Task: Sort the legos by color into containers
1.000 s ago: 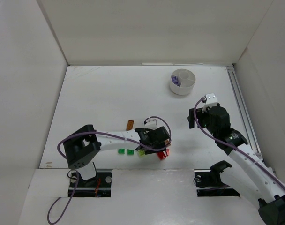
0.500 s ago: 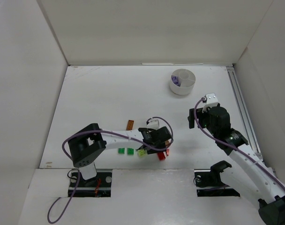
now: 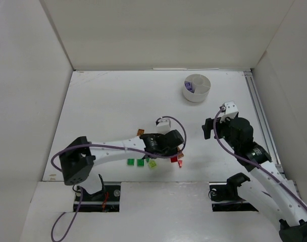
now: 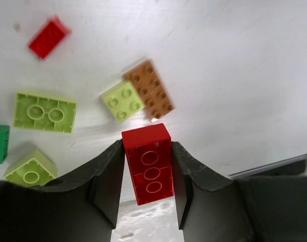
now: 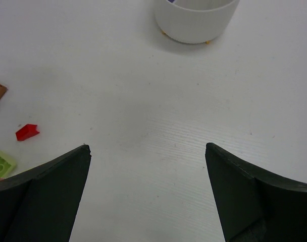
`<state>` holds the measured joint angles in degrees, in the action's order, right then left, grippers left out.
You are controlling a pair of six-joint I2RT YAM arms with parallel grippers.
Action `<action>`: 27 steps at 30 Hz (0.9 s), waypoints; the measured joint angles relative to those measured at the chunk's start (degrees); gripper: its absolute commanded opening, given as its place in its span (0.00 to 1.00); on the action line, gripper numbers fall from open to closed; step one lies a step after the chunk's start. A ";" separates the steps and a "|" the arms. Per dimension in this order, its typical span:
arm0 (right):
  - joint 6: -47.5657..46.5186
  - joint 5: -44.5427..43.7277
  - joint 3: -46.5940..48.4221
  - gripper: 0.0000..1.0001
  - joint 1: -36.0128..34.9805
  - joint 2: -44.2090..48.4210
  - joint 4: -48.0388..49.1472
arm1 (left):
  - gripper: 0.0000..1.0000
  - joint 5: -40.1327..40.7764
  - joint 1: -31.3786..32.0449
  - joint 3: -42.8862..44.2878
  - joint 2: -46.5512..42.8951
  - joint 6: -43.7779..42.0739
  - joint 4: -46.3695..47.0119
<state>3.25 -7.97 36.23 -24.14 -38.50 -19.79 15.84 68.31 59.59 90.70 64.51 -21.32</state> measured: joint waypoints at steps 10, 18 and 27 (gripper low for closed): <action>-5.40 16.11 -1.95 1.00 -2.54 4.44 6.99 | 0.29 14.32 -4.20 6.93 -15.10 -1.46 1.92; -9.46 27.43 2.93 1.00 -12.59 -5.03 13.49 | 0.29 18.82 -6.75 7.45 -15.67 -4.68 6.03; -8.13 25.86 9.05 0.91 -14.95 -12.98 18.47 | 0.29 19.12 -6.93 5.84 -19.47 -6.43 12.39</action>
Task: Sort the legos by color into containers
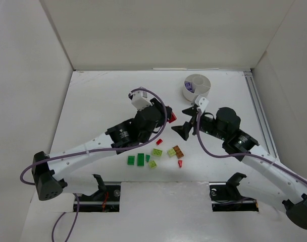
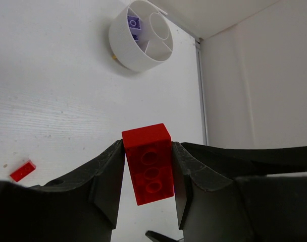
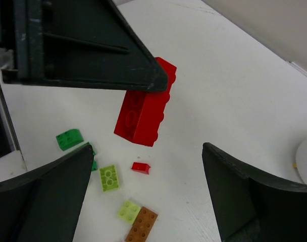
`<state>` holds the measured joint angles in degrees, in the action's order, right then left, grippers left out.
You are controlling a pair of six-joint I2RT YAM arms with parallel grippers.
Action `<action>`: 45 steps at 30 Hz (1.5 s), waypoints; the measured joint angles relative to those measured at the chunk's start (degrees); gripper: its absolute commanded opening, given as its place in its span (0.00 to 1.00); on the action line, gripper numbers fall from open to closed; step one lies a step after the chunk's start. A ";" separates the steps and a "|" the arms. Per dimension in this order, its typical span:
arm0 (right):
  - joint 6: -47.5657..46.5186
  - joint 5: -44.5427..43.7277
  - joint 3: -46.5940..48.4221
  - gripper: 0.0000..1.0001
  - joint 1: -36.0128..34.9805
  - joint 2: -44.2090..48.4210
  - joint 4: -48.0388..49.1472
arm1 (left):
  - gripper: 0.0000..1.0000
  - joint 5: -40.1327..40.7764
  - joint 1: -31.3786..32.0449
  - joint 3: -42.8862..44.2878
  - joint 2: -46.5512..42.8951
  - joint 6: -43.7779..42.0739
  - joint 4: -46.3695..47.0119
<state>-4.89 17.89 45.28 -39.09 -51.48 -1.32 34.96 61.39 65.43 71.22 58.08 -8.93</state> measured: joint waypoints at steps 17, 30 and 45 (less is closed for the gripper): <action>5.33 1.64 5.03 0.49 0.00 -8.48 4.39 | 0.30 -3.06 0.00 -5.20 -3.58 -2.58 7.50; 6.45 3.39 6.43 0.05 0.00 -10.95 5.20 | 0.90 -3.10 -0.09 -6.80 -5.75 -4.68 9.46; 6.14 2.47 6.38 0.05 17.03 -13.18 5.22 | 1.00 -16.41 -21.99 -4.59 -3.48 -6.86 5.14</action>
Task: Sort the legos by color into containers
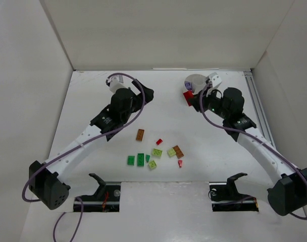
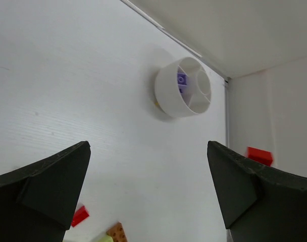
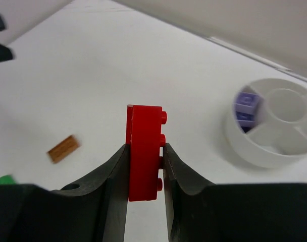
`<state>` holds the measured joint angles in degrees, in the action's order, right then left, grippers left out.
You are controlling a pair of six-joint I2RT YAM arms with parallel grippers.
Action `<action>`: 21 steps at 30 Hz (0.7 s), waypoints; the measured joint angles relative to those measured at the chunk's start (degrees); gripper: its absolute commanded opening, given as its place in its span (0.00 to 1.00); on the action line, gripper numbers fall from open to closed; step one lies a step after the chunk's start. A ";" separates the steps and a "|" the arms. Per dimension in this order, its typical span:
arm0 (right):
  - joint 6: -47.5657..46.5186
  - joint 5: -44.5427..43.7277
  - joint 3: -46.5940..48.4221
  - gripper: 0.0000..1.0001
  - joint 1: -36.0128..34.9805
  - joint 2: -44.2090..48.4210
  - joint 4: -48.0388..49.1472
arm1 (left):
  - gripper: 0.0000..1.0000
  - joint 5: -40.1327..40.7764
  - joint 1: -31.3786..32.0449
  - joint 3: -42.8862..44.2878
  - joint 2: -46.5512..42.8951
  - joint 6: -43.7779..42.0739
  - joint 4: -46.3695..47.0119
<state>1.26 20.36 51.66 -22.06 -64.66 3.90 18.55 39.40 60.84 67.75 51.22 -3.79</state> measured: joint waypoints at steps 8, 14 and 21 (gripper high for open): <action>-9.16 -1.66 2.12 0.06 11.89 -9.97 4.02 | 1.00 -6.73 -9.05 -0.02 1.97 -4.61 -0.59; -15.78 1.95 4.42 0.12 16.81 -20.96 10.93 | 1.00 -10.99 -15.21 -0.07 4.59 -8.20 1.64; -21.99 10.40 13.20 0.12 18.75 -32.70 14.38 | 1.00 -14.56 -19.32 -0.11 9.60 -11.89 2.16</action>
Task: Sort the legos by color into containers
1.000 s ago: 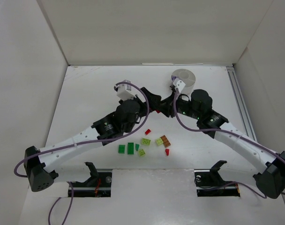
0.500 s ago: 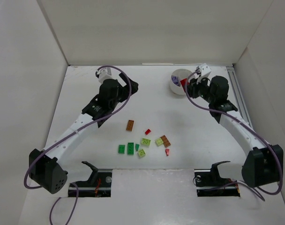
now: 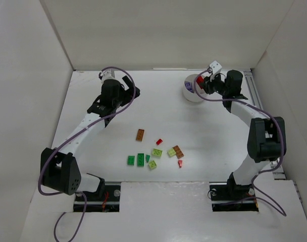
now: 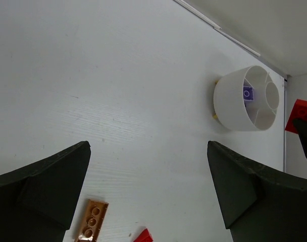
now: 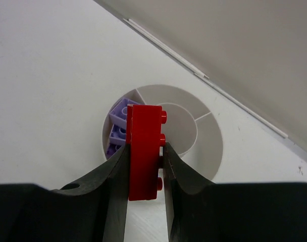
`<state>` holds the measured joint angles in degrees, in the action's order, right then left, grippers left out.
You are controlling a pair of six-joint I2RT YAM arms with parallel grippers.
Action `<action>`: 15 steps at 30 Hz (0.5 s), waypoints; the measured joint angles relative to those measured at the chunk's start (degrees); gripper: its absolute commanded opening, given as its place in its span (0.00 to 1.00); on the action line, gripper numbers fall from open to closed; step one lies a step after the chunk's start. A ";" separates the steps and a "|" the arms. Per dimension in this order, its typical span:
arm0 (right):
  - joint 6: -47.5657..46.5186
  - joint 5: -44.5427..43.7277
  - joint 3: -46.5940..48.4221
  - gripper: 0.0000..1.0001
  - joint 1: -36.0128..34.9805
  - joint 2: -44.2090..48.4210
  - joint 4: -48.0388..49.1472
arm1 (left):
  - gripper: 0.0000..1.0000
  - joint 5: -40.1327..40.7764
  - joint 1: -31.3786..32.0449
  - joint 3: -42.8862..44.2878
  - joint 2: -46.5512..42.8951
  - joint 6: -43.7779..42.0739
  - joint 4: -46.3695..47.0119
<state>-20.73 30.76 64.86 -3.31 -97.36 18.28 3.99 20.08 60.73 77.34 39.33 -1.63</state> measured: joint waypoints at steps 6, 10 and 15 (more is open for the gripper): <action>-2.80 2.64 3.69 0.16 0.90 -3.89 0.46 | 1.00 -1.25 -0.61 -0.09 0.17 -1.95 1.55; -4.42 3.89 5.07 0.19 1.40 -5.84 0.37 | 1.00 -1.57 -0.61 -0.11 0.17 -2.69 2.25; -6.16 4.55 5.07 0.20 1.75 -6.23 -0.02 | 1.00 -1.57 -0.61 -0.15 0.20 -3.08 2.25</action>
<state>-26.89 35.31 69.93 -1.56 -103.59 18.26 2.42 19.46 60.58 77.54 36.25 0.62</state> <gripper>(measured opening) 0.338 0.997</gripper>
